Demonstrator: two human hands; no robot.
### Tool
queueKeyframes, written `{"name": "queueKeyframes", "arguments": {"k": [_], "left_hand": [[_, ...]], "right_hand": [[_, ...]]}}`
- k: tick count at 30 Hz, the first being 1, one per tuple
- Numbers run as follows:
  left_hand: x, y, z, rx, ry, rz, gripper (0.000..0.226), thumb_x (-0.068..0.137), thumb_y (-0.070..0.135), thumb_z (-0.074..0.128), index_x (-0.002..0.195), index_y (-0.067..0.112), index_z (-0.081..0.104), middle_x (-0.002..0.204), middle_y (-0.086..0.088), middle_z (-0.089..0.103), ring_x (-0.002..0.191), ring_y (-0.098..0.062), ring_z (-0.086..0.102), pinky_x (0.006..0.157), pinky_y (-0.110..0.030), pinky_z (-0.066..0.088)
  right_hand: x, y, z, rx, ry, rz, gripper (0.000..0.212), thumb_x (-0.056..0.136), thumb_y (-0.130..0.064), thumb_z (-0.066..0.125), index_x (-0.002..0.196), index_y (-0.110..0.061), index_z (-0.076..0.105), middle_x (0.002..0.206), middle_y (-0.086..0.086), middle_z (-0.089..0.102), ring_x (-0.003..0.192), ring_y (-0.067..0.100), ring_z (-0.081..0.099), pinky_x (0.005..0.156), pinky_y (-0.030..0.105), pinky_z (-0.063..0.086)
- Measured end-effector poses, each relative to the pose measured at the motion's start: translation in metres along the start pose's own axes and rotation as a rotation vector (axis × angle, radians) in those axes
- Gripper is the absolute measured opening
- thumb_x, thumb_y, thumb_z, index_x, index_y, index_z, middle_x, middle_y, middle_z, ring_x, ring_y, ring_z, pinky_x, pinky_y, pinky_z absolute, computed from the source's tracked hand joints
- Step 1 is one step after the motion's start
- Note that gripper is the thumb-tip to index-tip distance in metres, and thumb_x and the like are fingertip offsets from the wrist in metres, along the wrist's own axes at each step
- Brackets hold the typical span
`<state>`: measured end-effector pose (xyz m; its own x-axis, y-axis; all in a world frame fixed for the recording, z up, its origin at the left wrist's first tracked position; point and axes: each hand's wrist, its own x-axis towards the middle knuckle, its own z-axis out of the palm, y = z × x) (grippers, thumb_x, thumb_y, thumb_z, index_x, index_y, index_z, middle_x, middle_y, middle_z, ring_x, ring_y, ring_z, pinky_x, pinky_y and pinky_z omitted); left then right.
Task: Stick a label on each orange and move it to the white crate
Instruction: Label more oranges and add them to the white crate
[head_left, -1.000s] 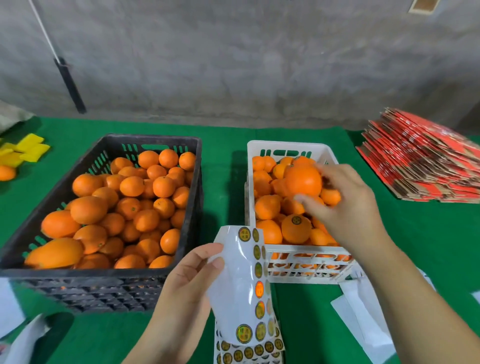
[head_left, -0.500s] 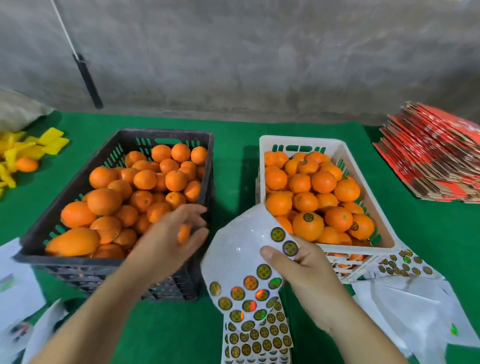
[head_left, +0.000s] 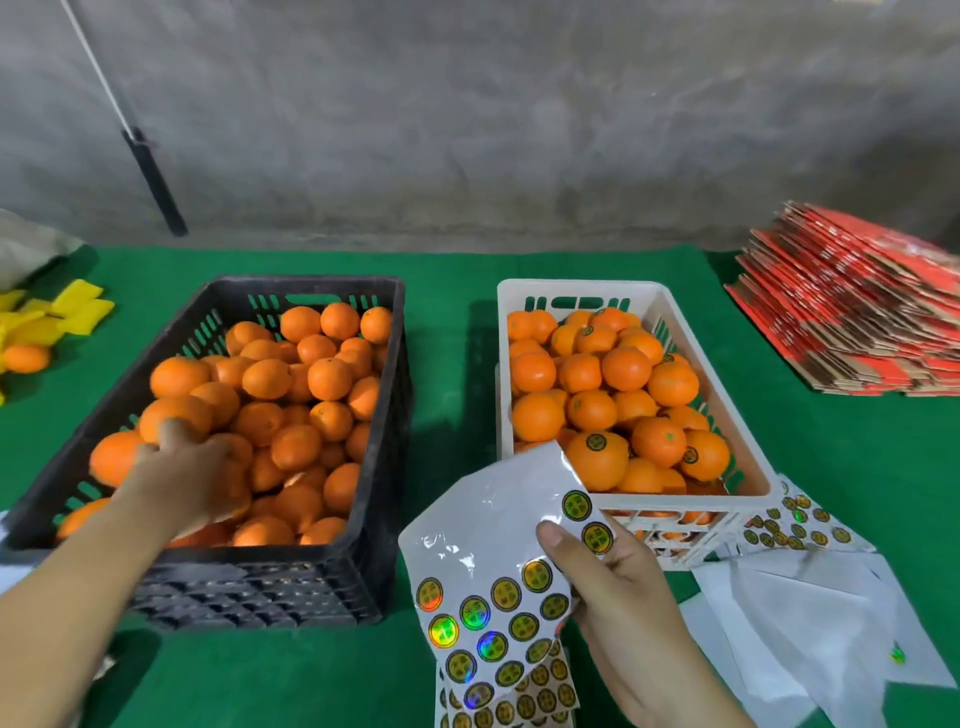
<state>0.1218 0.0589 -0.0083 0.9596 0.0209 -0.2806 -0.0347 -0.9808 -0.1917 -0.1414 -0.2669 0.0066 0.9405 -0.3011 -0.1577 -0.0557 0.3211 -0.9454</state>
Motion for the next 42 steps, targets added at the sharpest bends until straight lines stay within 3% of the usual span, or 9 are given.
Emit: {"name": "queueKeyframes", "arguments": {"k": [3,6,11,14,19,25,31,38,42], "left_hand": [[-0.010,0.002,-0.011,-0.244,0.133,0.035,0.076,0.079,0.050,0.080,0.141,0.025,0.044,0.095,-0.006,0.051,0.104,-0.039,0.053,0.081,-0.043,0.049],[-0.055,0.014,-0.033,-0.838,0.199,0.195,0.072,0.072,0.067,0.083,0.133,0.040,0.056,0.096,0.006,0.065,0.088,-0.018,0.065,0.063,-0.027,0.049],[-0.154,0.076,-0.043,-1.594,-0.269,0.565,0.078,0.053,0.079,0.086,0.109,0.025,0.076,0.122,0.004,0.074,0.107,-0.015,0.071,0.078,-0.033,0.060],[-0.180,0.103,-0.030,-1.651,-0.423,0.735,0.071,0.055,0.063,0.094,0.105,0.017,0.073,0.136,0.004,0.068,0.118,-0.015,0.068,0.086,-0.032,0.058],[-0.194,0.117,-0.017,-1.880,-0.704,0.753,0.071,0.047,0.047,0.104,0.096,0.008,0.070,0.082,-0.017,0.060,0.068,-0.023,0.059,0.061,-0.025,0.047],[-0.197,0.114,-0.017,-1.870,-0.712,0.733,0.074,0.042,0.052,0.103,0.094,0.010,0.071,0.081,-0.018,0.057,0.069,-0.021,0.056,0.059,-0.023,0.044],[-0.195,0.110,-0.019,-1.787,-0.677,0.759,0.076,0.046,0.057,0.101,0.099,0.012,0.070,0.089,-0.018,0.065,0.081,-0.027,0.062,0.069,-0.027,0.050],[-0.192,0.111,-0.014,-1.776,-0.542,0.715,0.079,0.040,0.064,0.099,0.096,0.016,0.072,0.086,-0.012,0.066,0.078,-0.025,0.065,0.066,-0.027,0.051],[-0.192,0.114,-0.011,-1.820,-0.390,0.571,0.079,0.036,0.069,0.098,0.095,0.024,0.073,0.089,-0.006,0.068,0.078,-0.021,0.065,0.065,-0.027,0.052]], "right_hand": [[0.000,0.000,0.001,0.005,0.009,-0.027,0.040,0.084,-0.039,0.076,0.124,-0.038,0.075,0.129,0.001,0.076,0.121,0.024,0.072,0.101,0.043,0.058],[0.001,-0.005,0.002,-0.047,-0.008,-0.065,0.045,0.082,-0.037,0.079,0.126,-0.040,0.073,0.126,0.001,0.077,0.118,0.025,0.073,0.098,0.041,0.059],[-0.008,-0.026,0.003,-0.250,-0.148,-0.170,0.063,0.089,-0.036,0.083,0.144,-0.051,0.056,0.146,-0.018,0.062,0.135,0.004,0.058,0.101,0.011,0.048],[-0.013,-0.037,0.007,-0.428,-0.224,-0.197,0.054,0.093,-0.046,0.077,0.143,-0.052,0.057,0.146,-0.024,0.060,0.138,-0.003,0.052,0.107,0.014,0.046],[-0.020,-0.049,0.011,-0.614,-0.145,-0.231,0.034,0.083,-0.052,0.077,0.117,-0.053,0.072,0.121,-0.024,0.071,0.117,-0.007,0.061,0.089,0.005,0.046],[-0.025,-0.054,0.012,-0.714,-0.136,-0.225,0.042,0.085,-0.035,0.088,0.113,-0.061,0.070,0.124,-0.038,0.065,0.123,-0.017,0.053,0.091,-0.002,0.040],[-0.023,-0.064,0.010,-0.844,-0.180,-0.180,0.039,0.076,-0.063,0.078,0.114,-0.064,0.067,0.122,-0.031,0.065,0.113,-0.004,0.060,0.084,0.011,0.051],[-0.020,-0.071,0.004,-0.831,-0.179,-0.319,0.014,0.090,-0.031,0.081,0.094,-0.041,0.072,0.110,-0.015,0.069,0.110,0.010,0.063,0.086,0.014,0.047],[-0.021,-0.069,0.008,-0.629,0.102,-0.593,0.015,0.093,-0.023,0.079,0.090,-0.036,0.072,0.102,-0.010,0.067,0.098,0.012,0.065,0.082,0.019,0.048]]}}
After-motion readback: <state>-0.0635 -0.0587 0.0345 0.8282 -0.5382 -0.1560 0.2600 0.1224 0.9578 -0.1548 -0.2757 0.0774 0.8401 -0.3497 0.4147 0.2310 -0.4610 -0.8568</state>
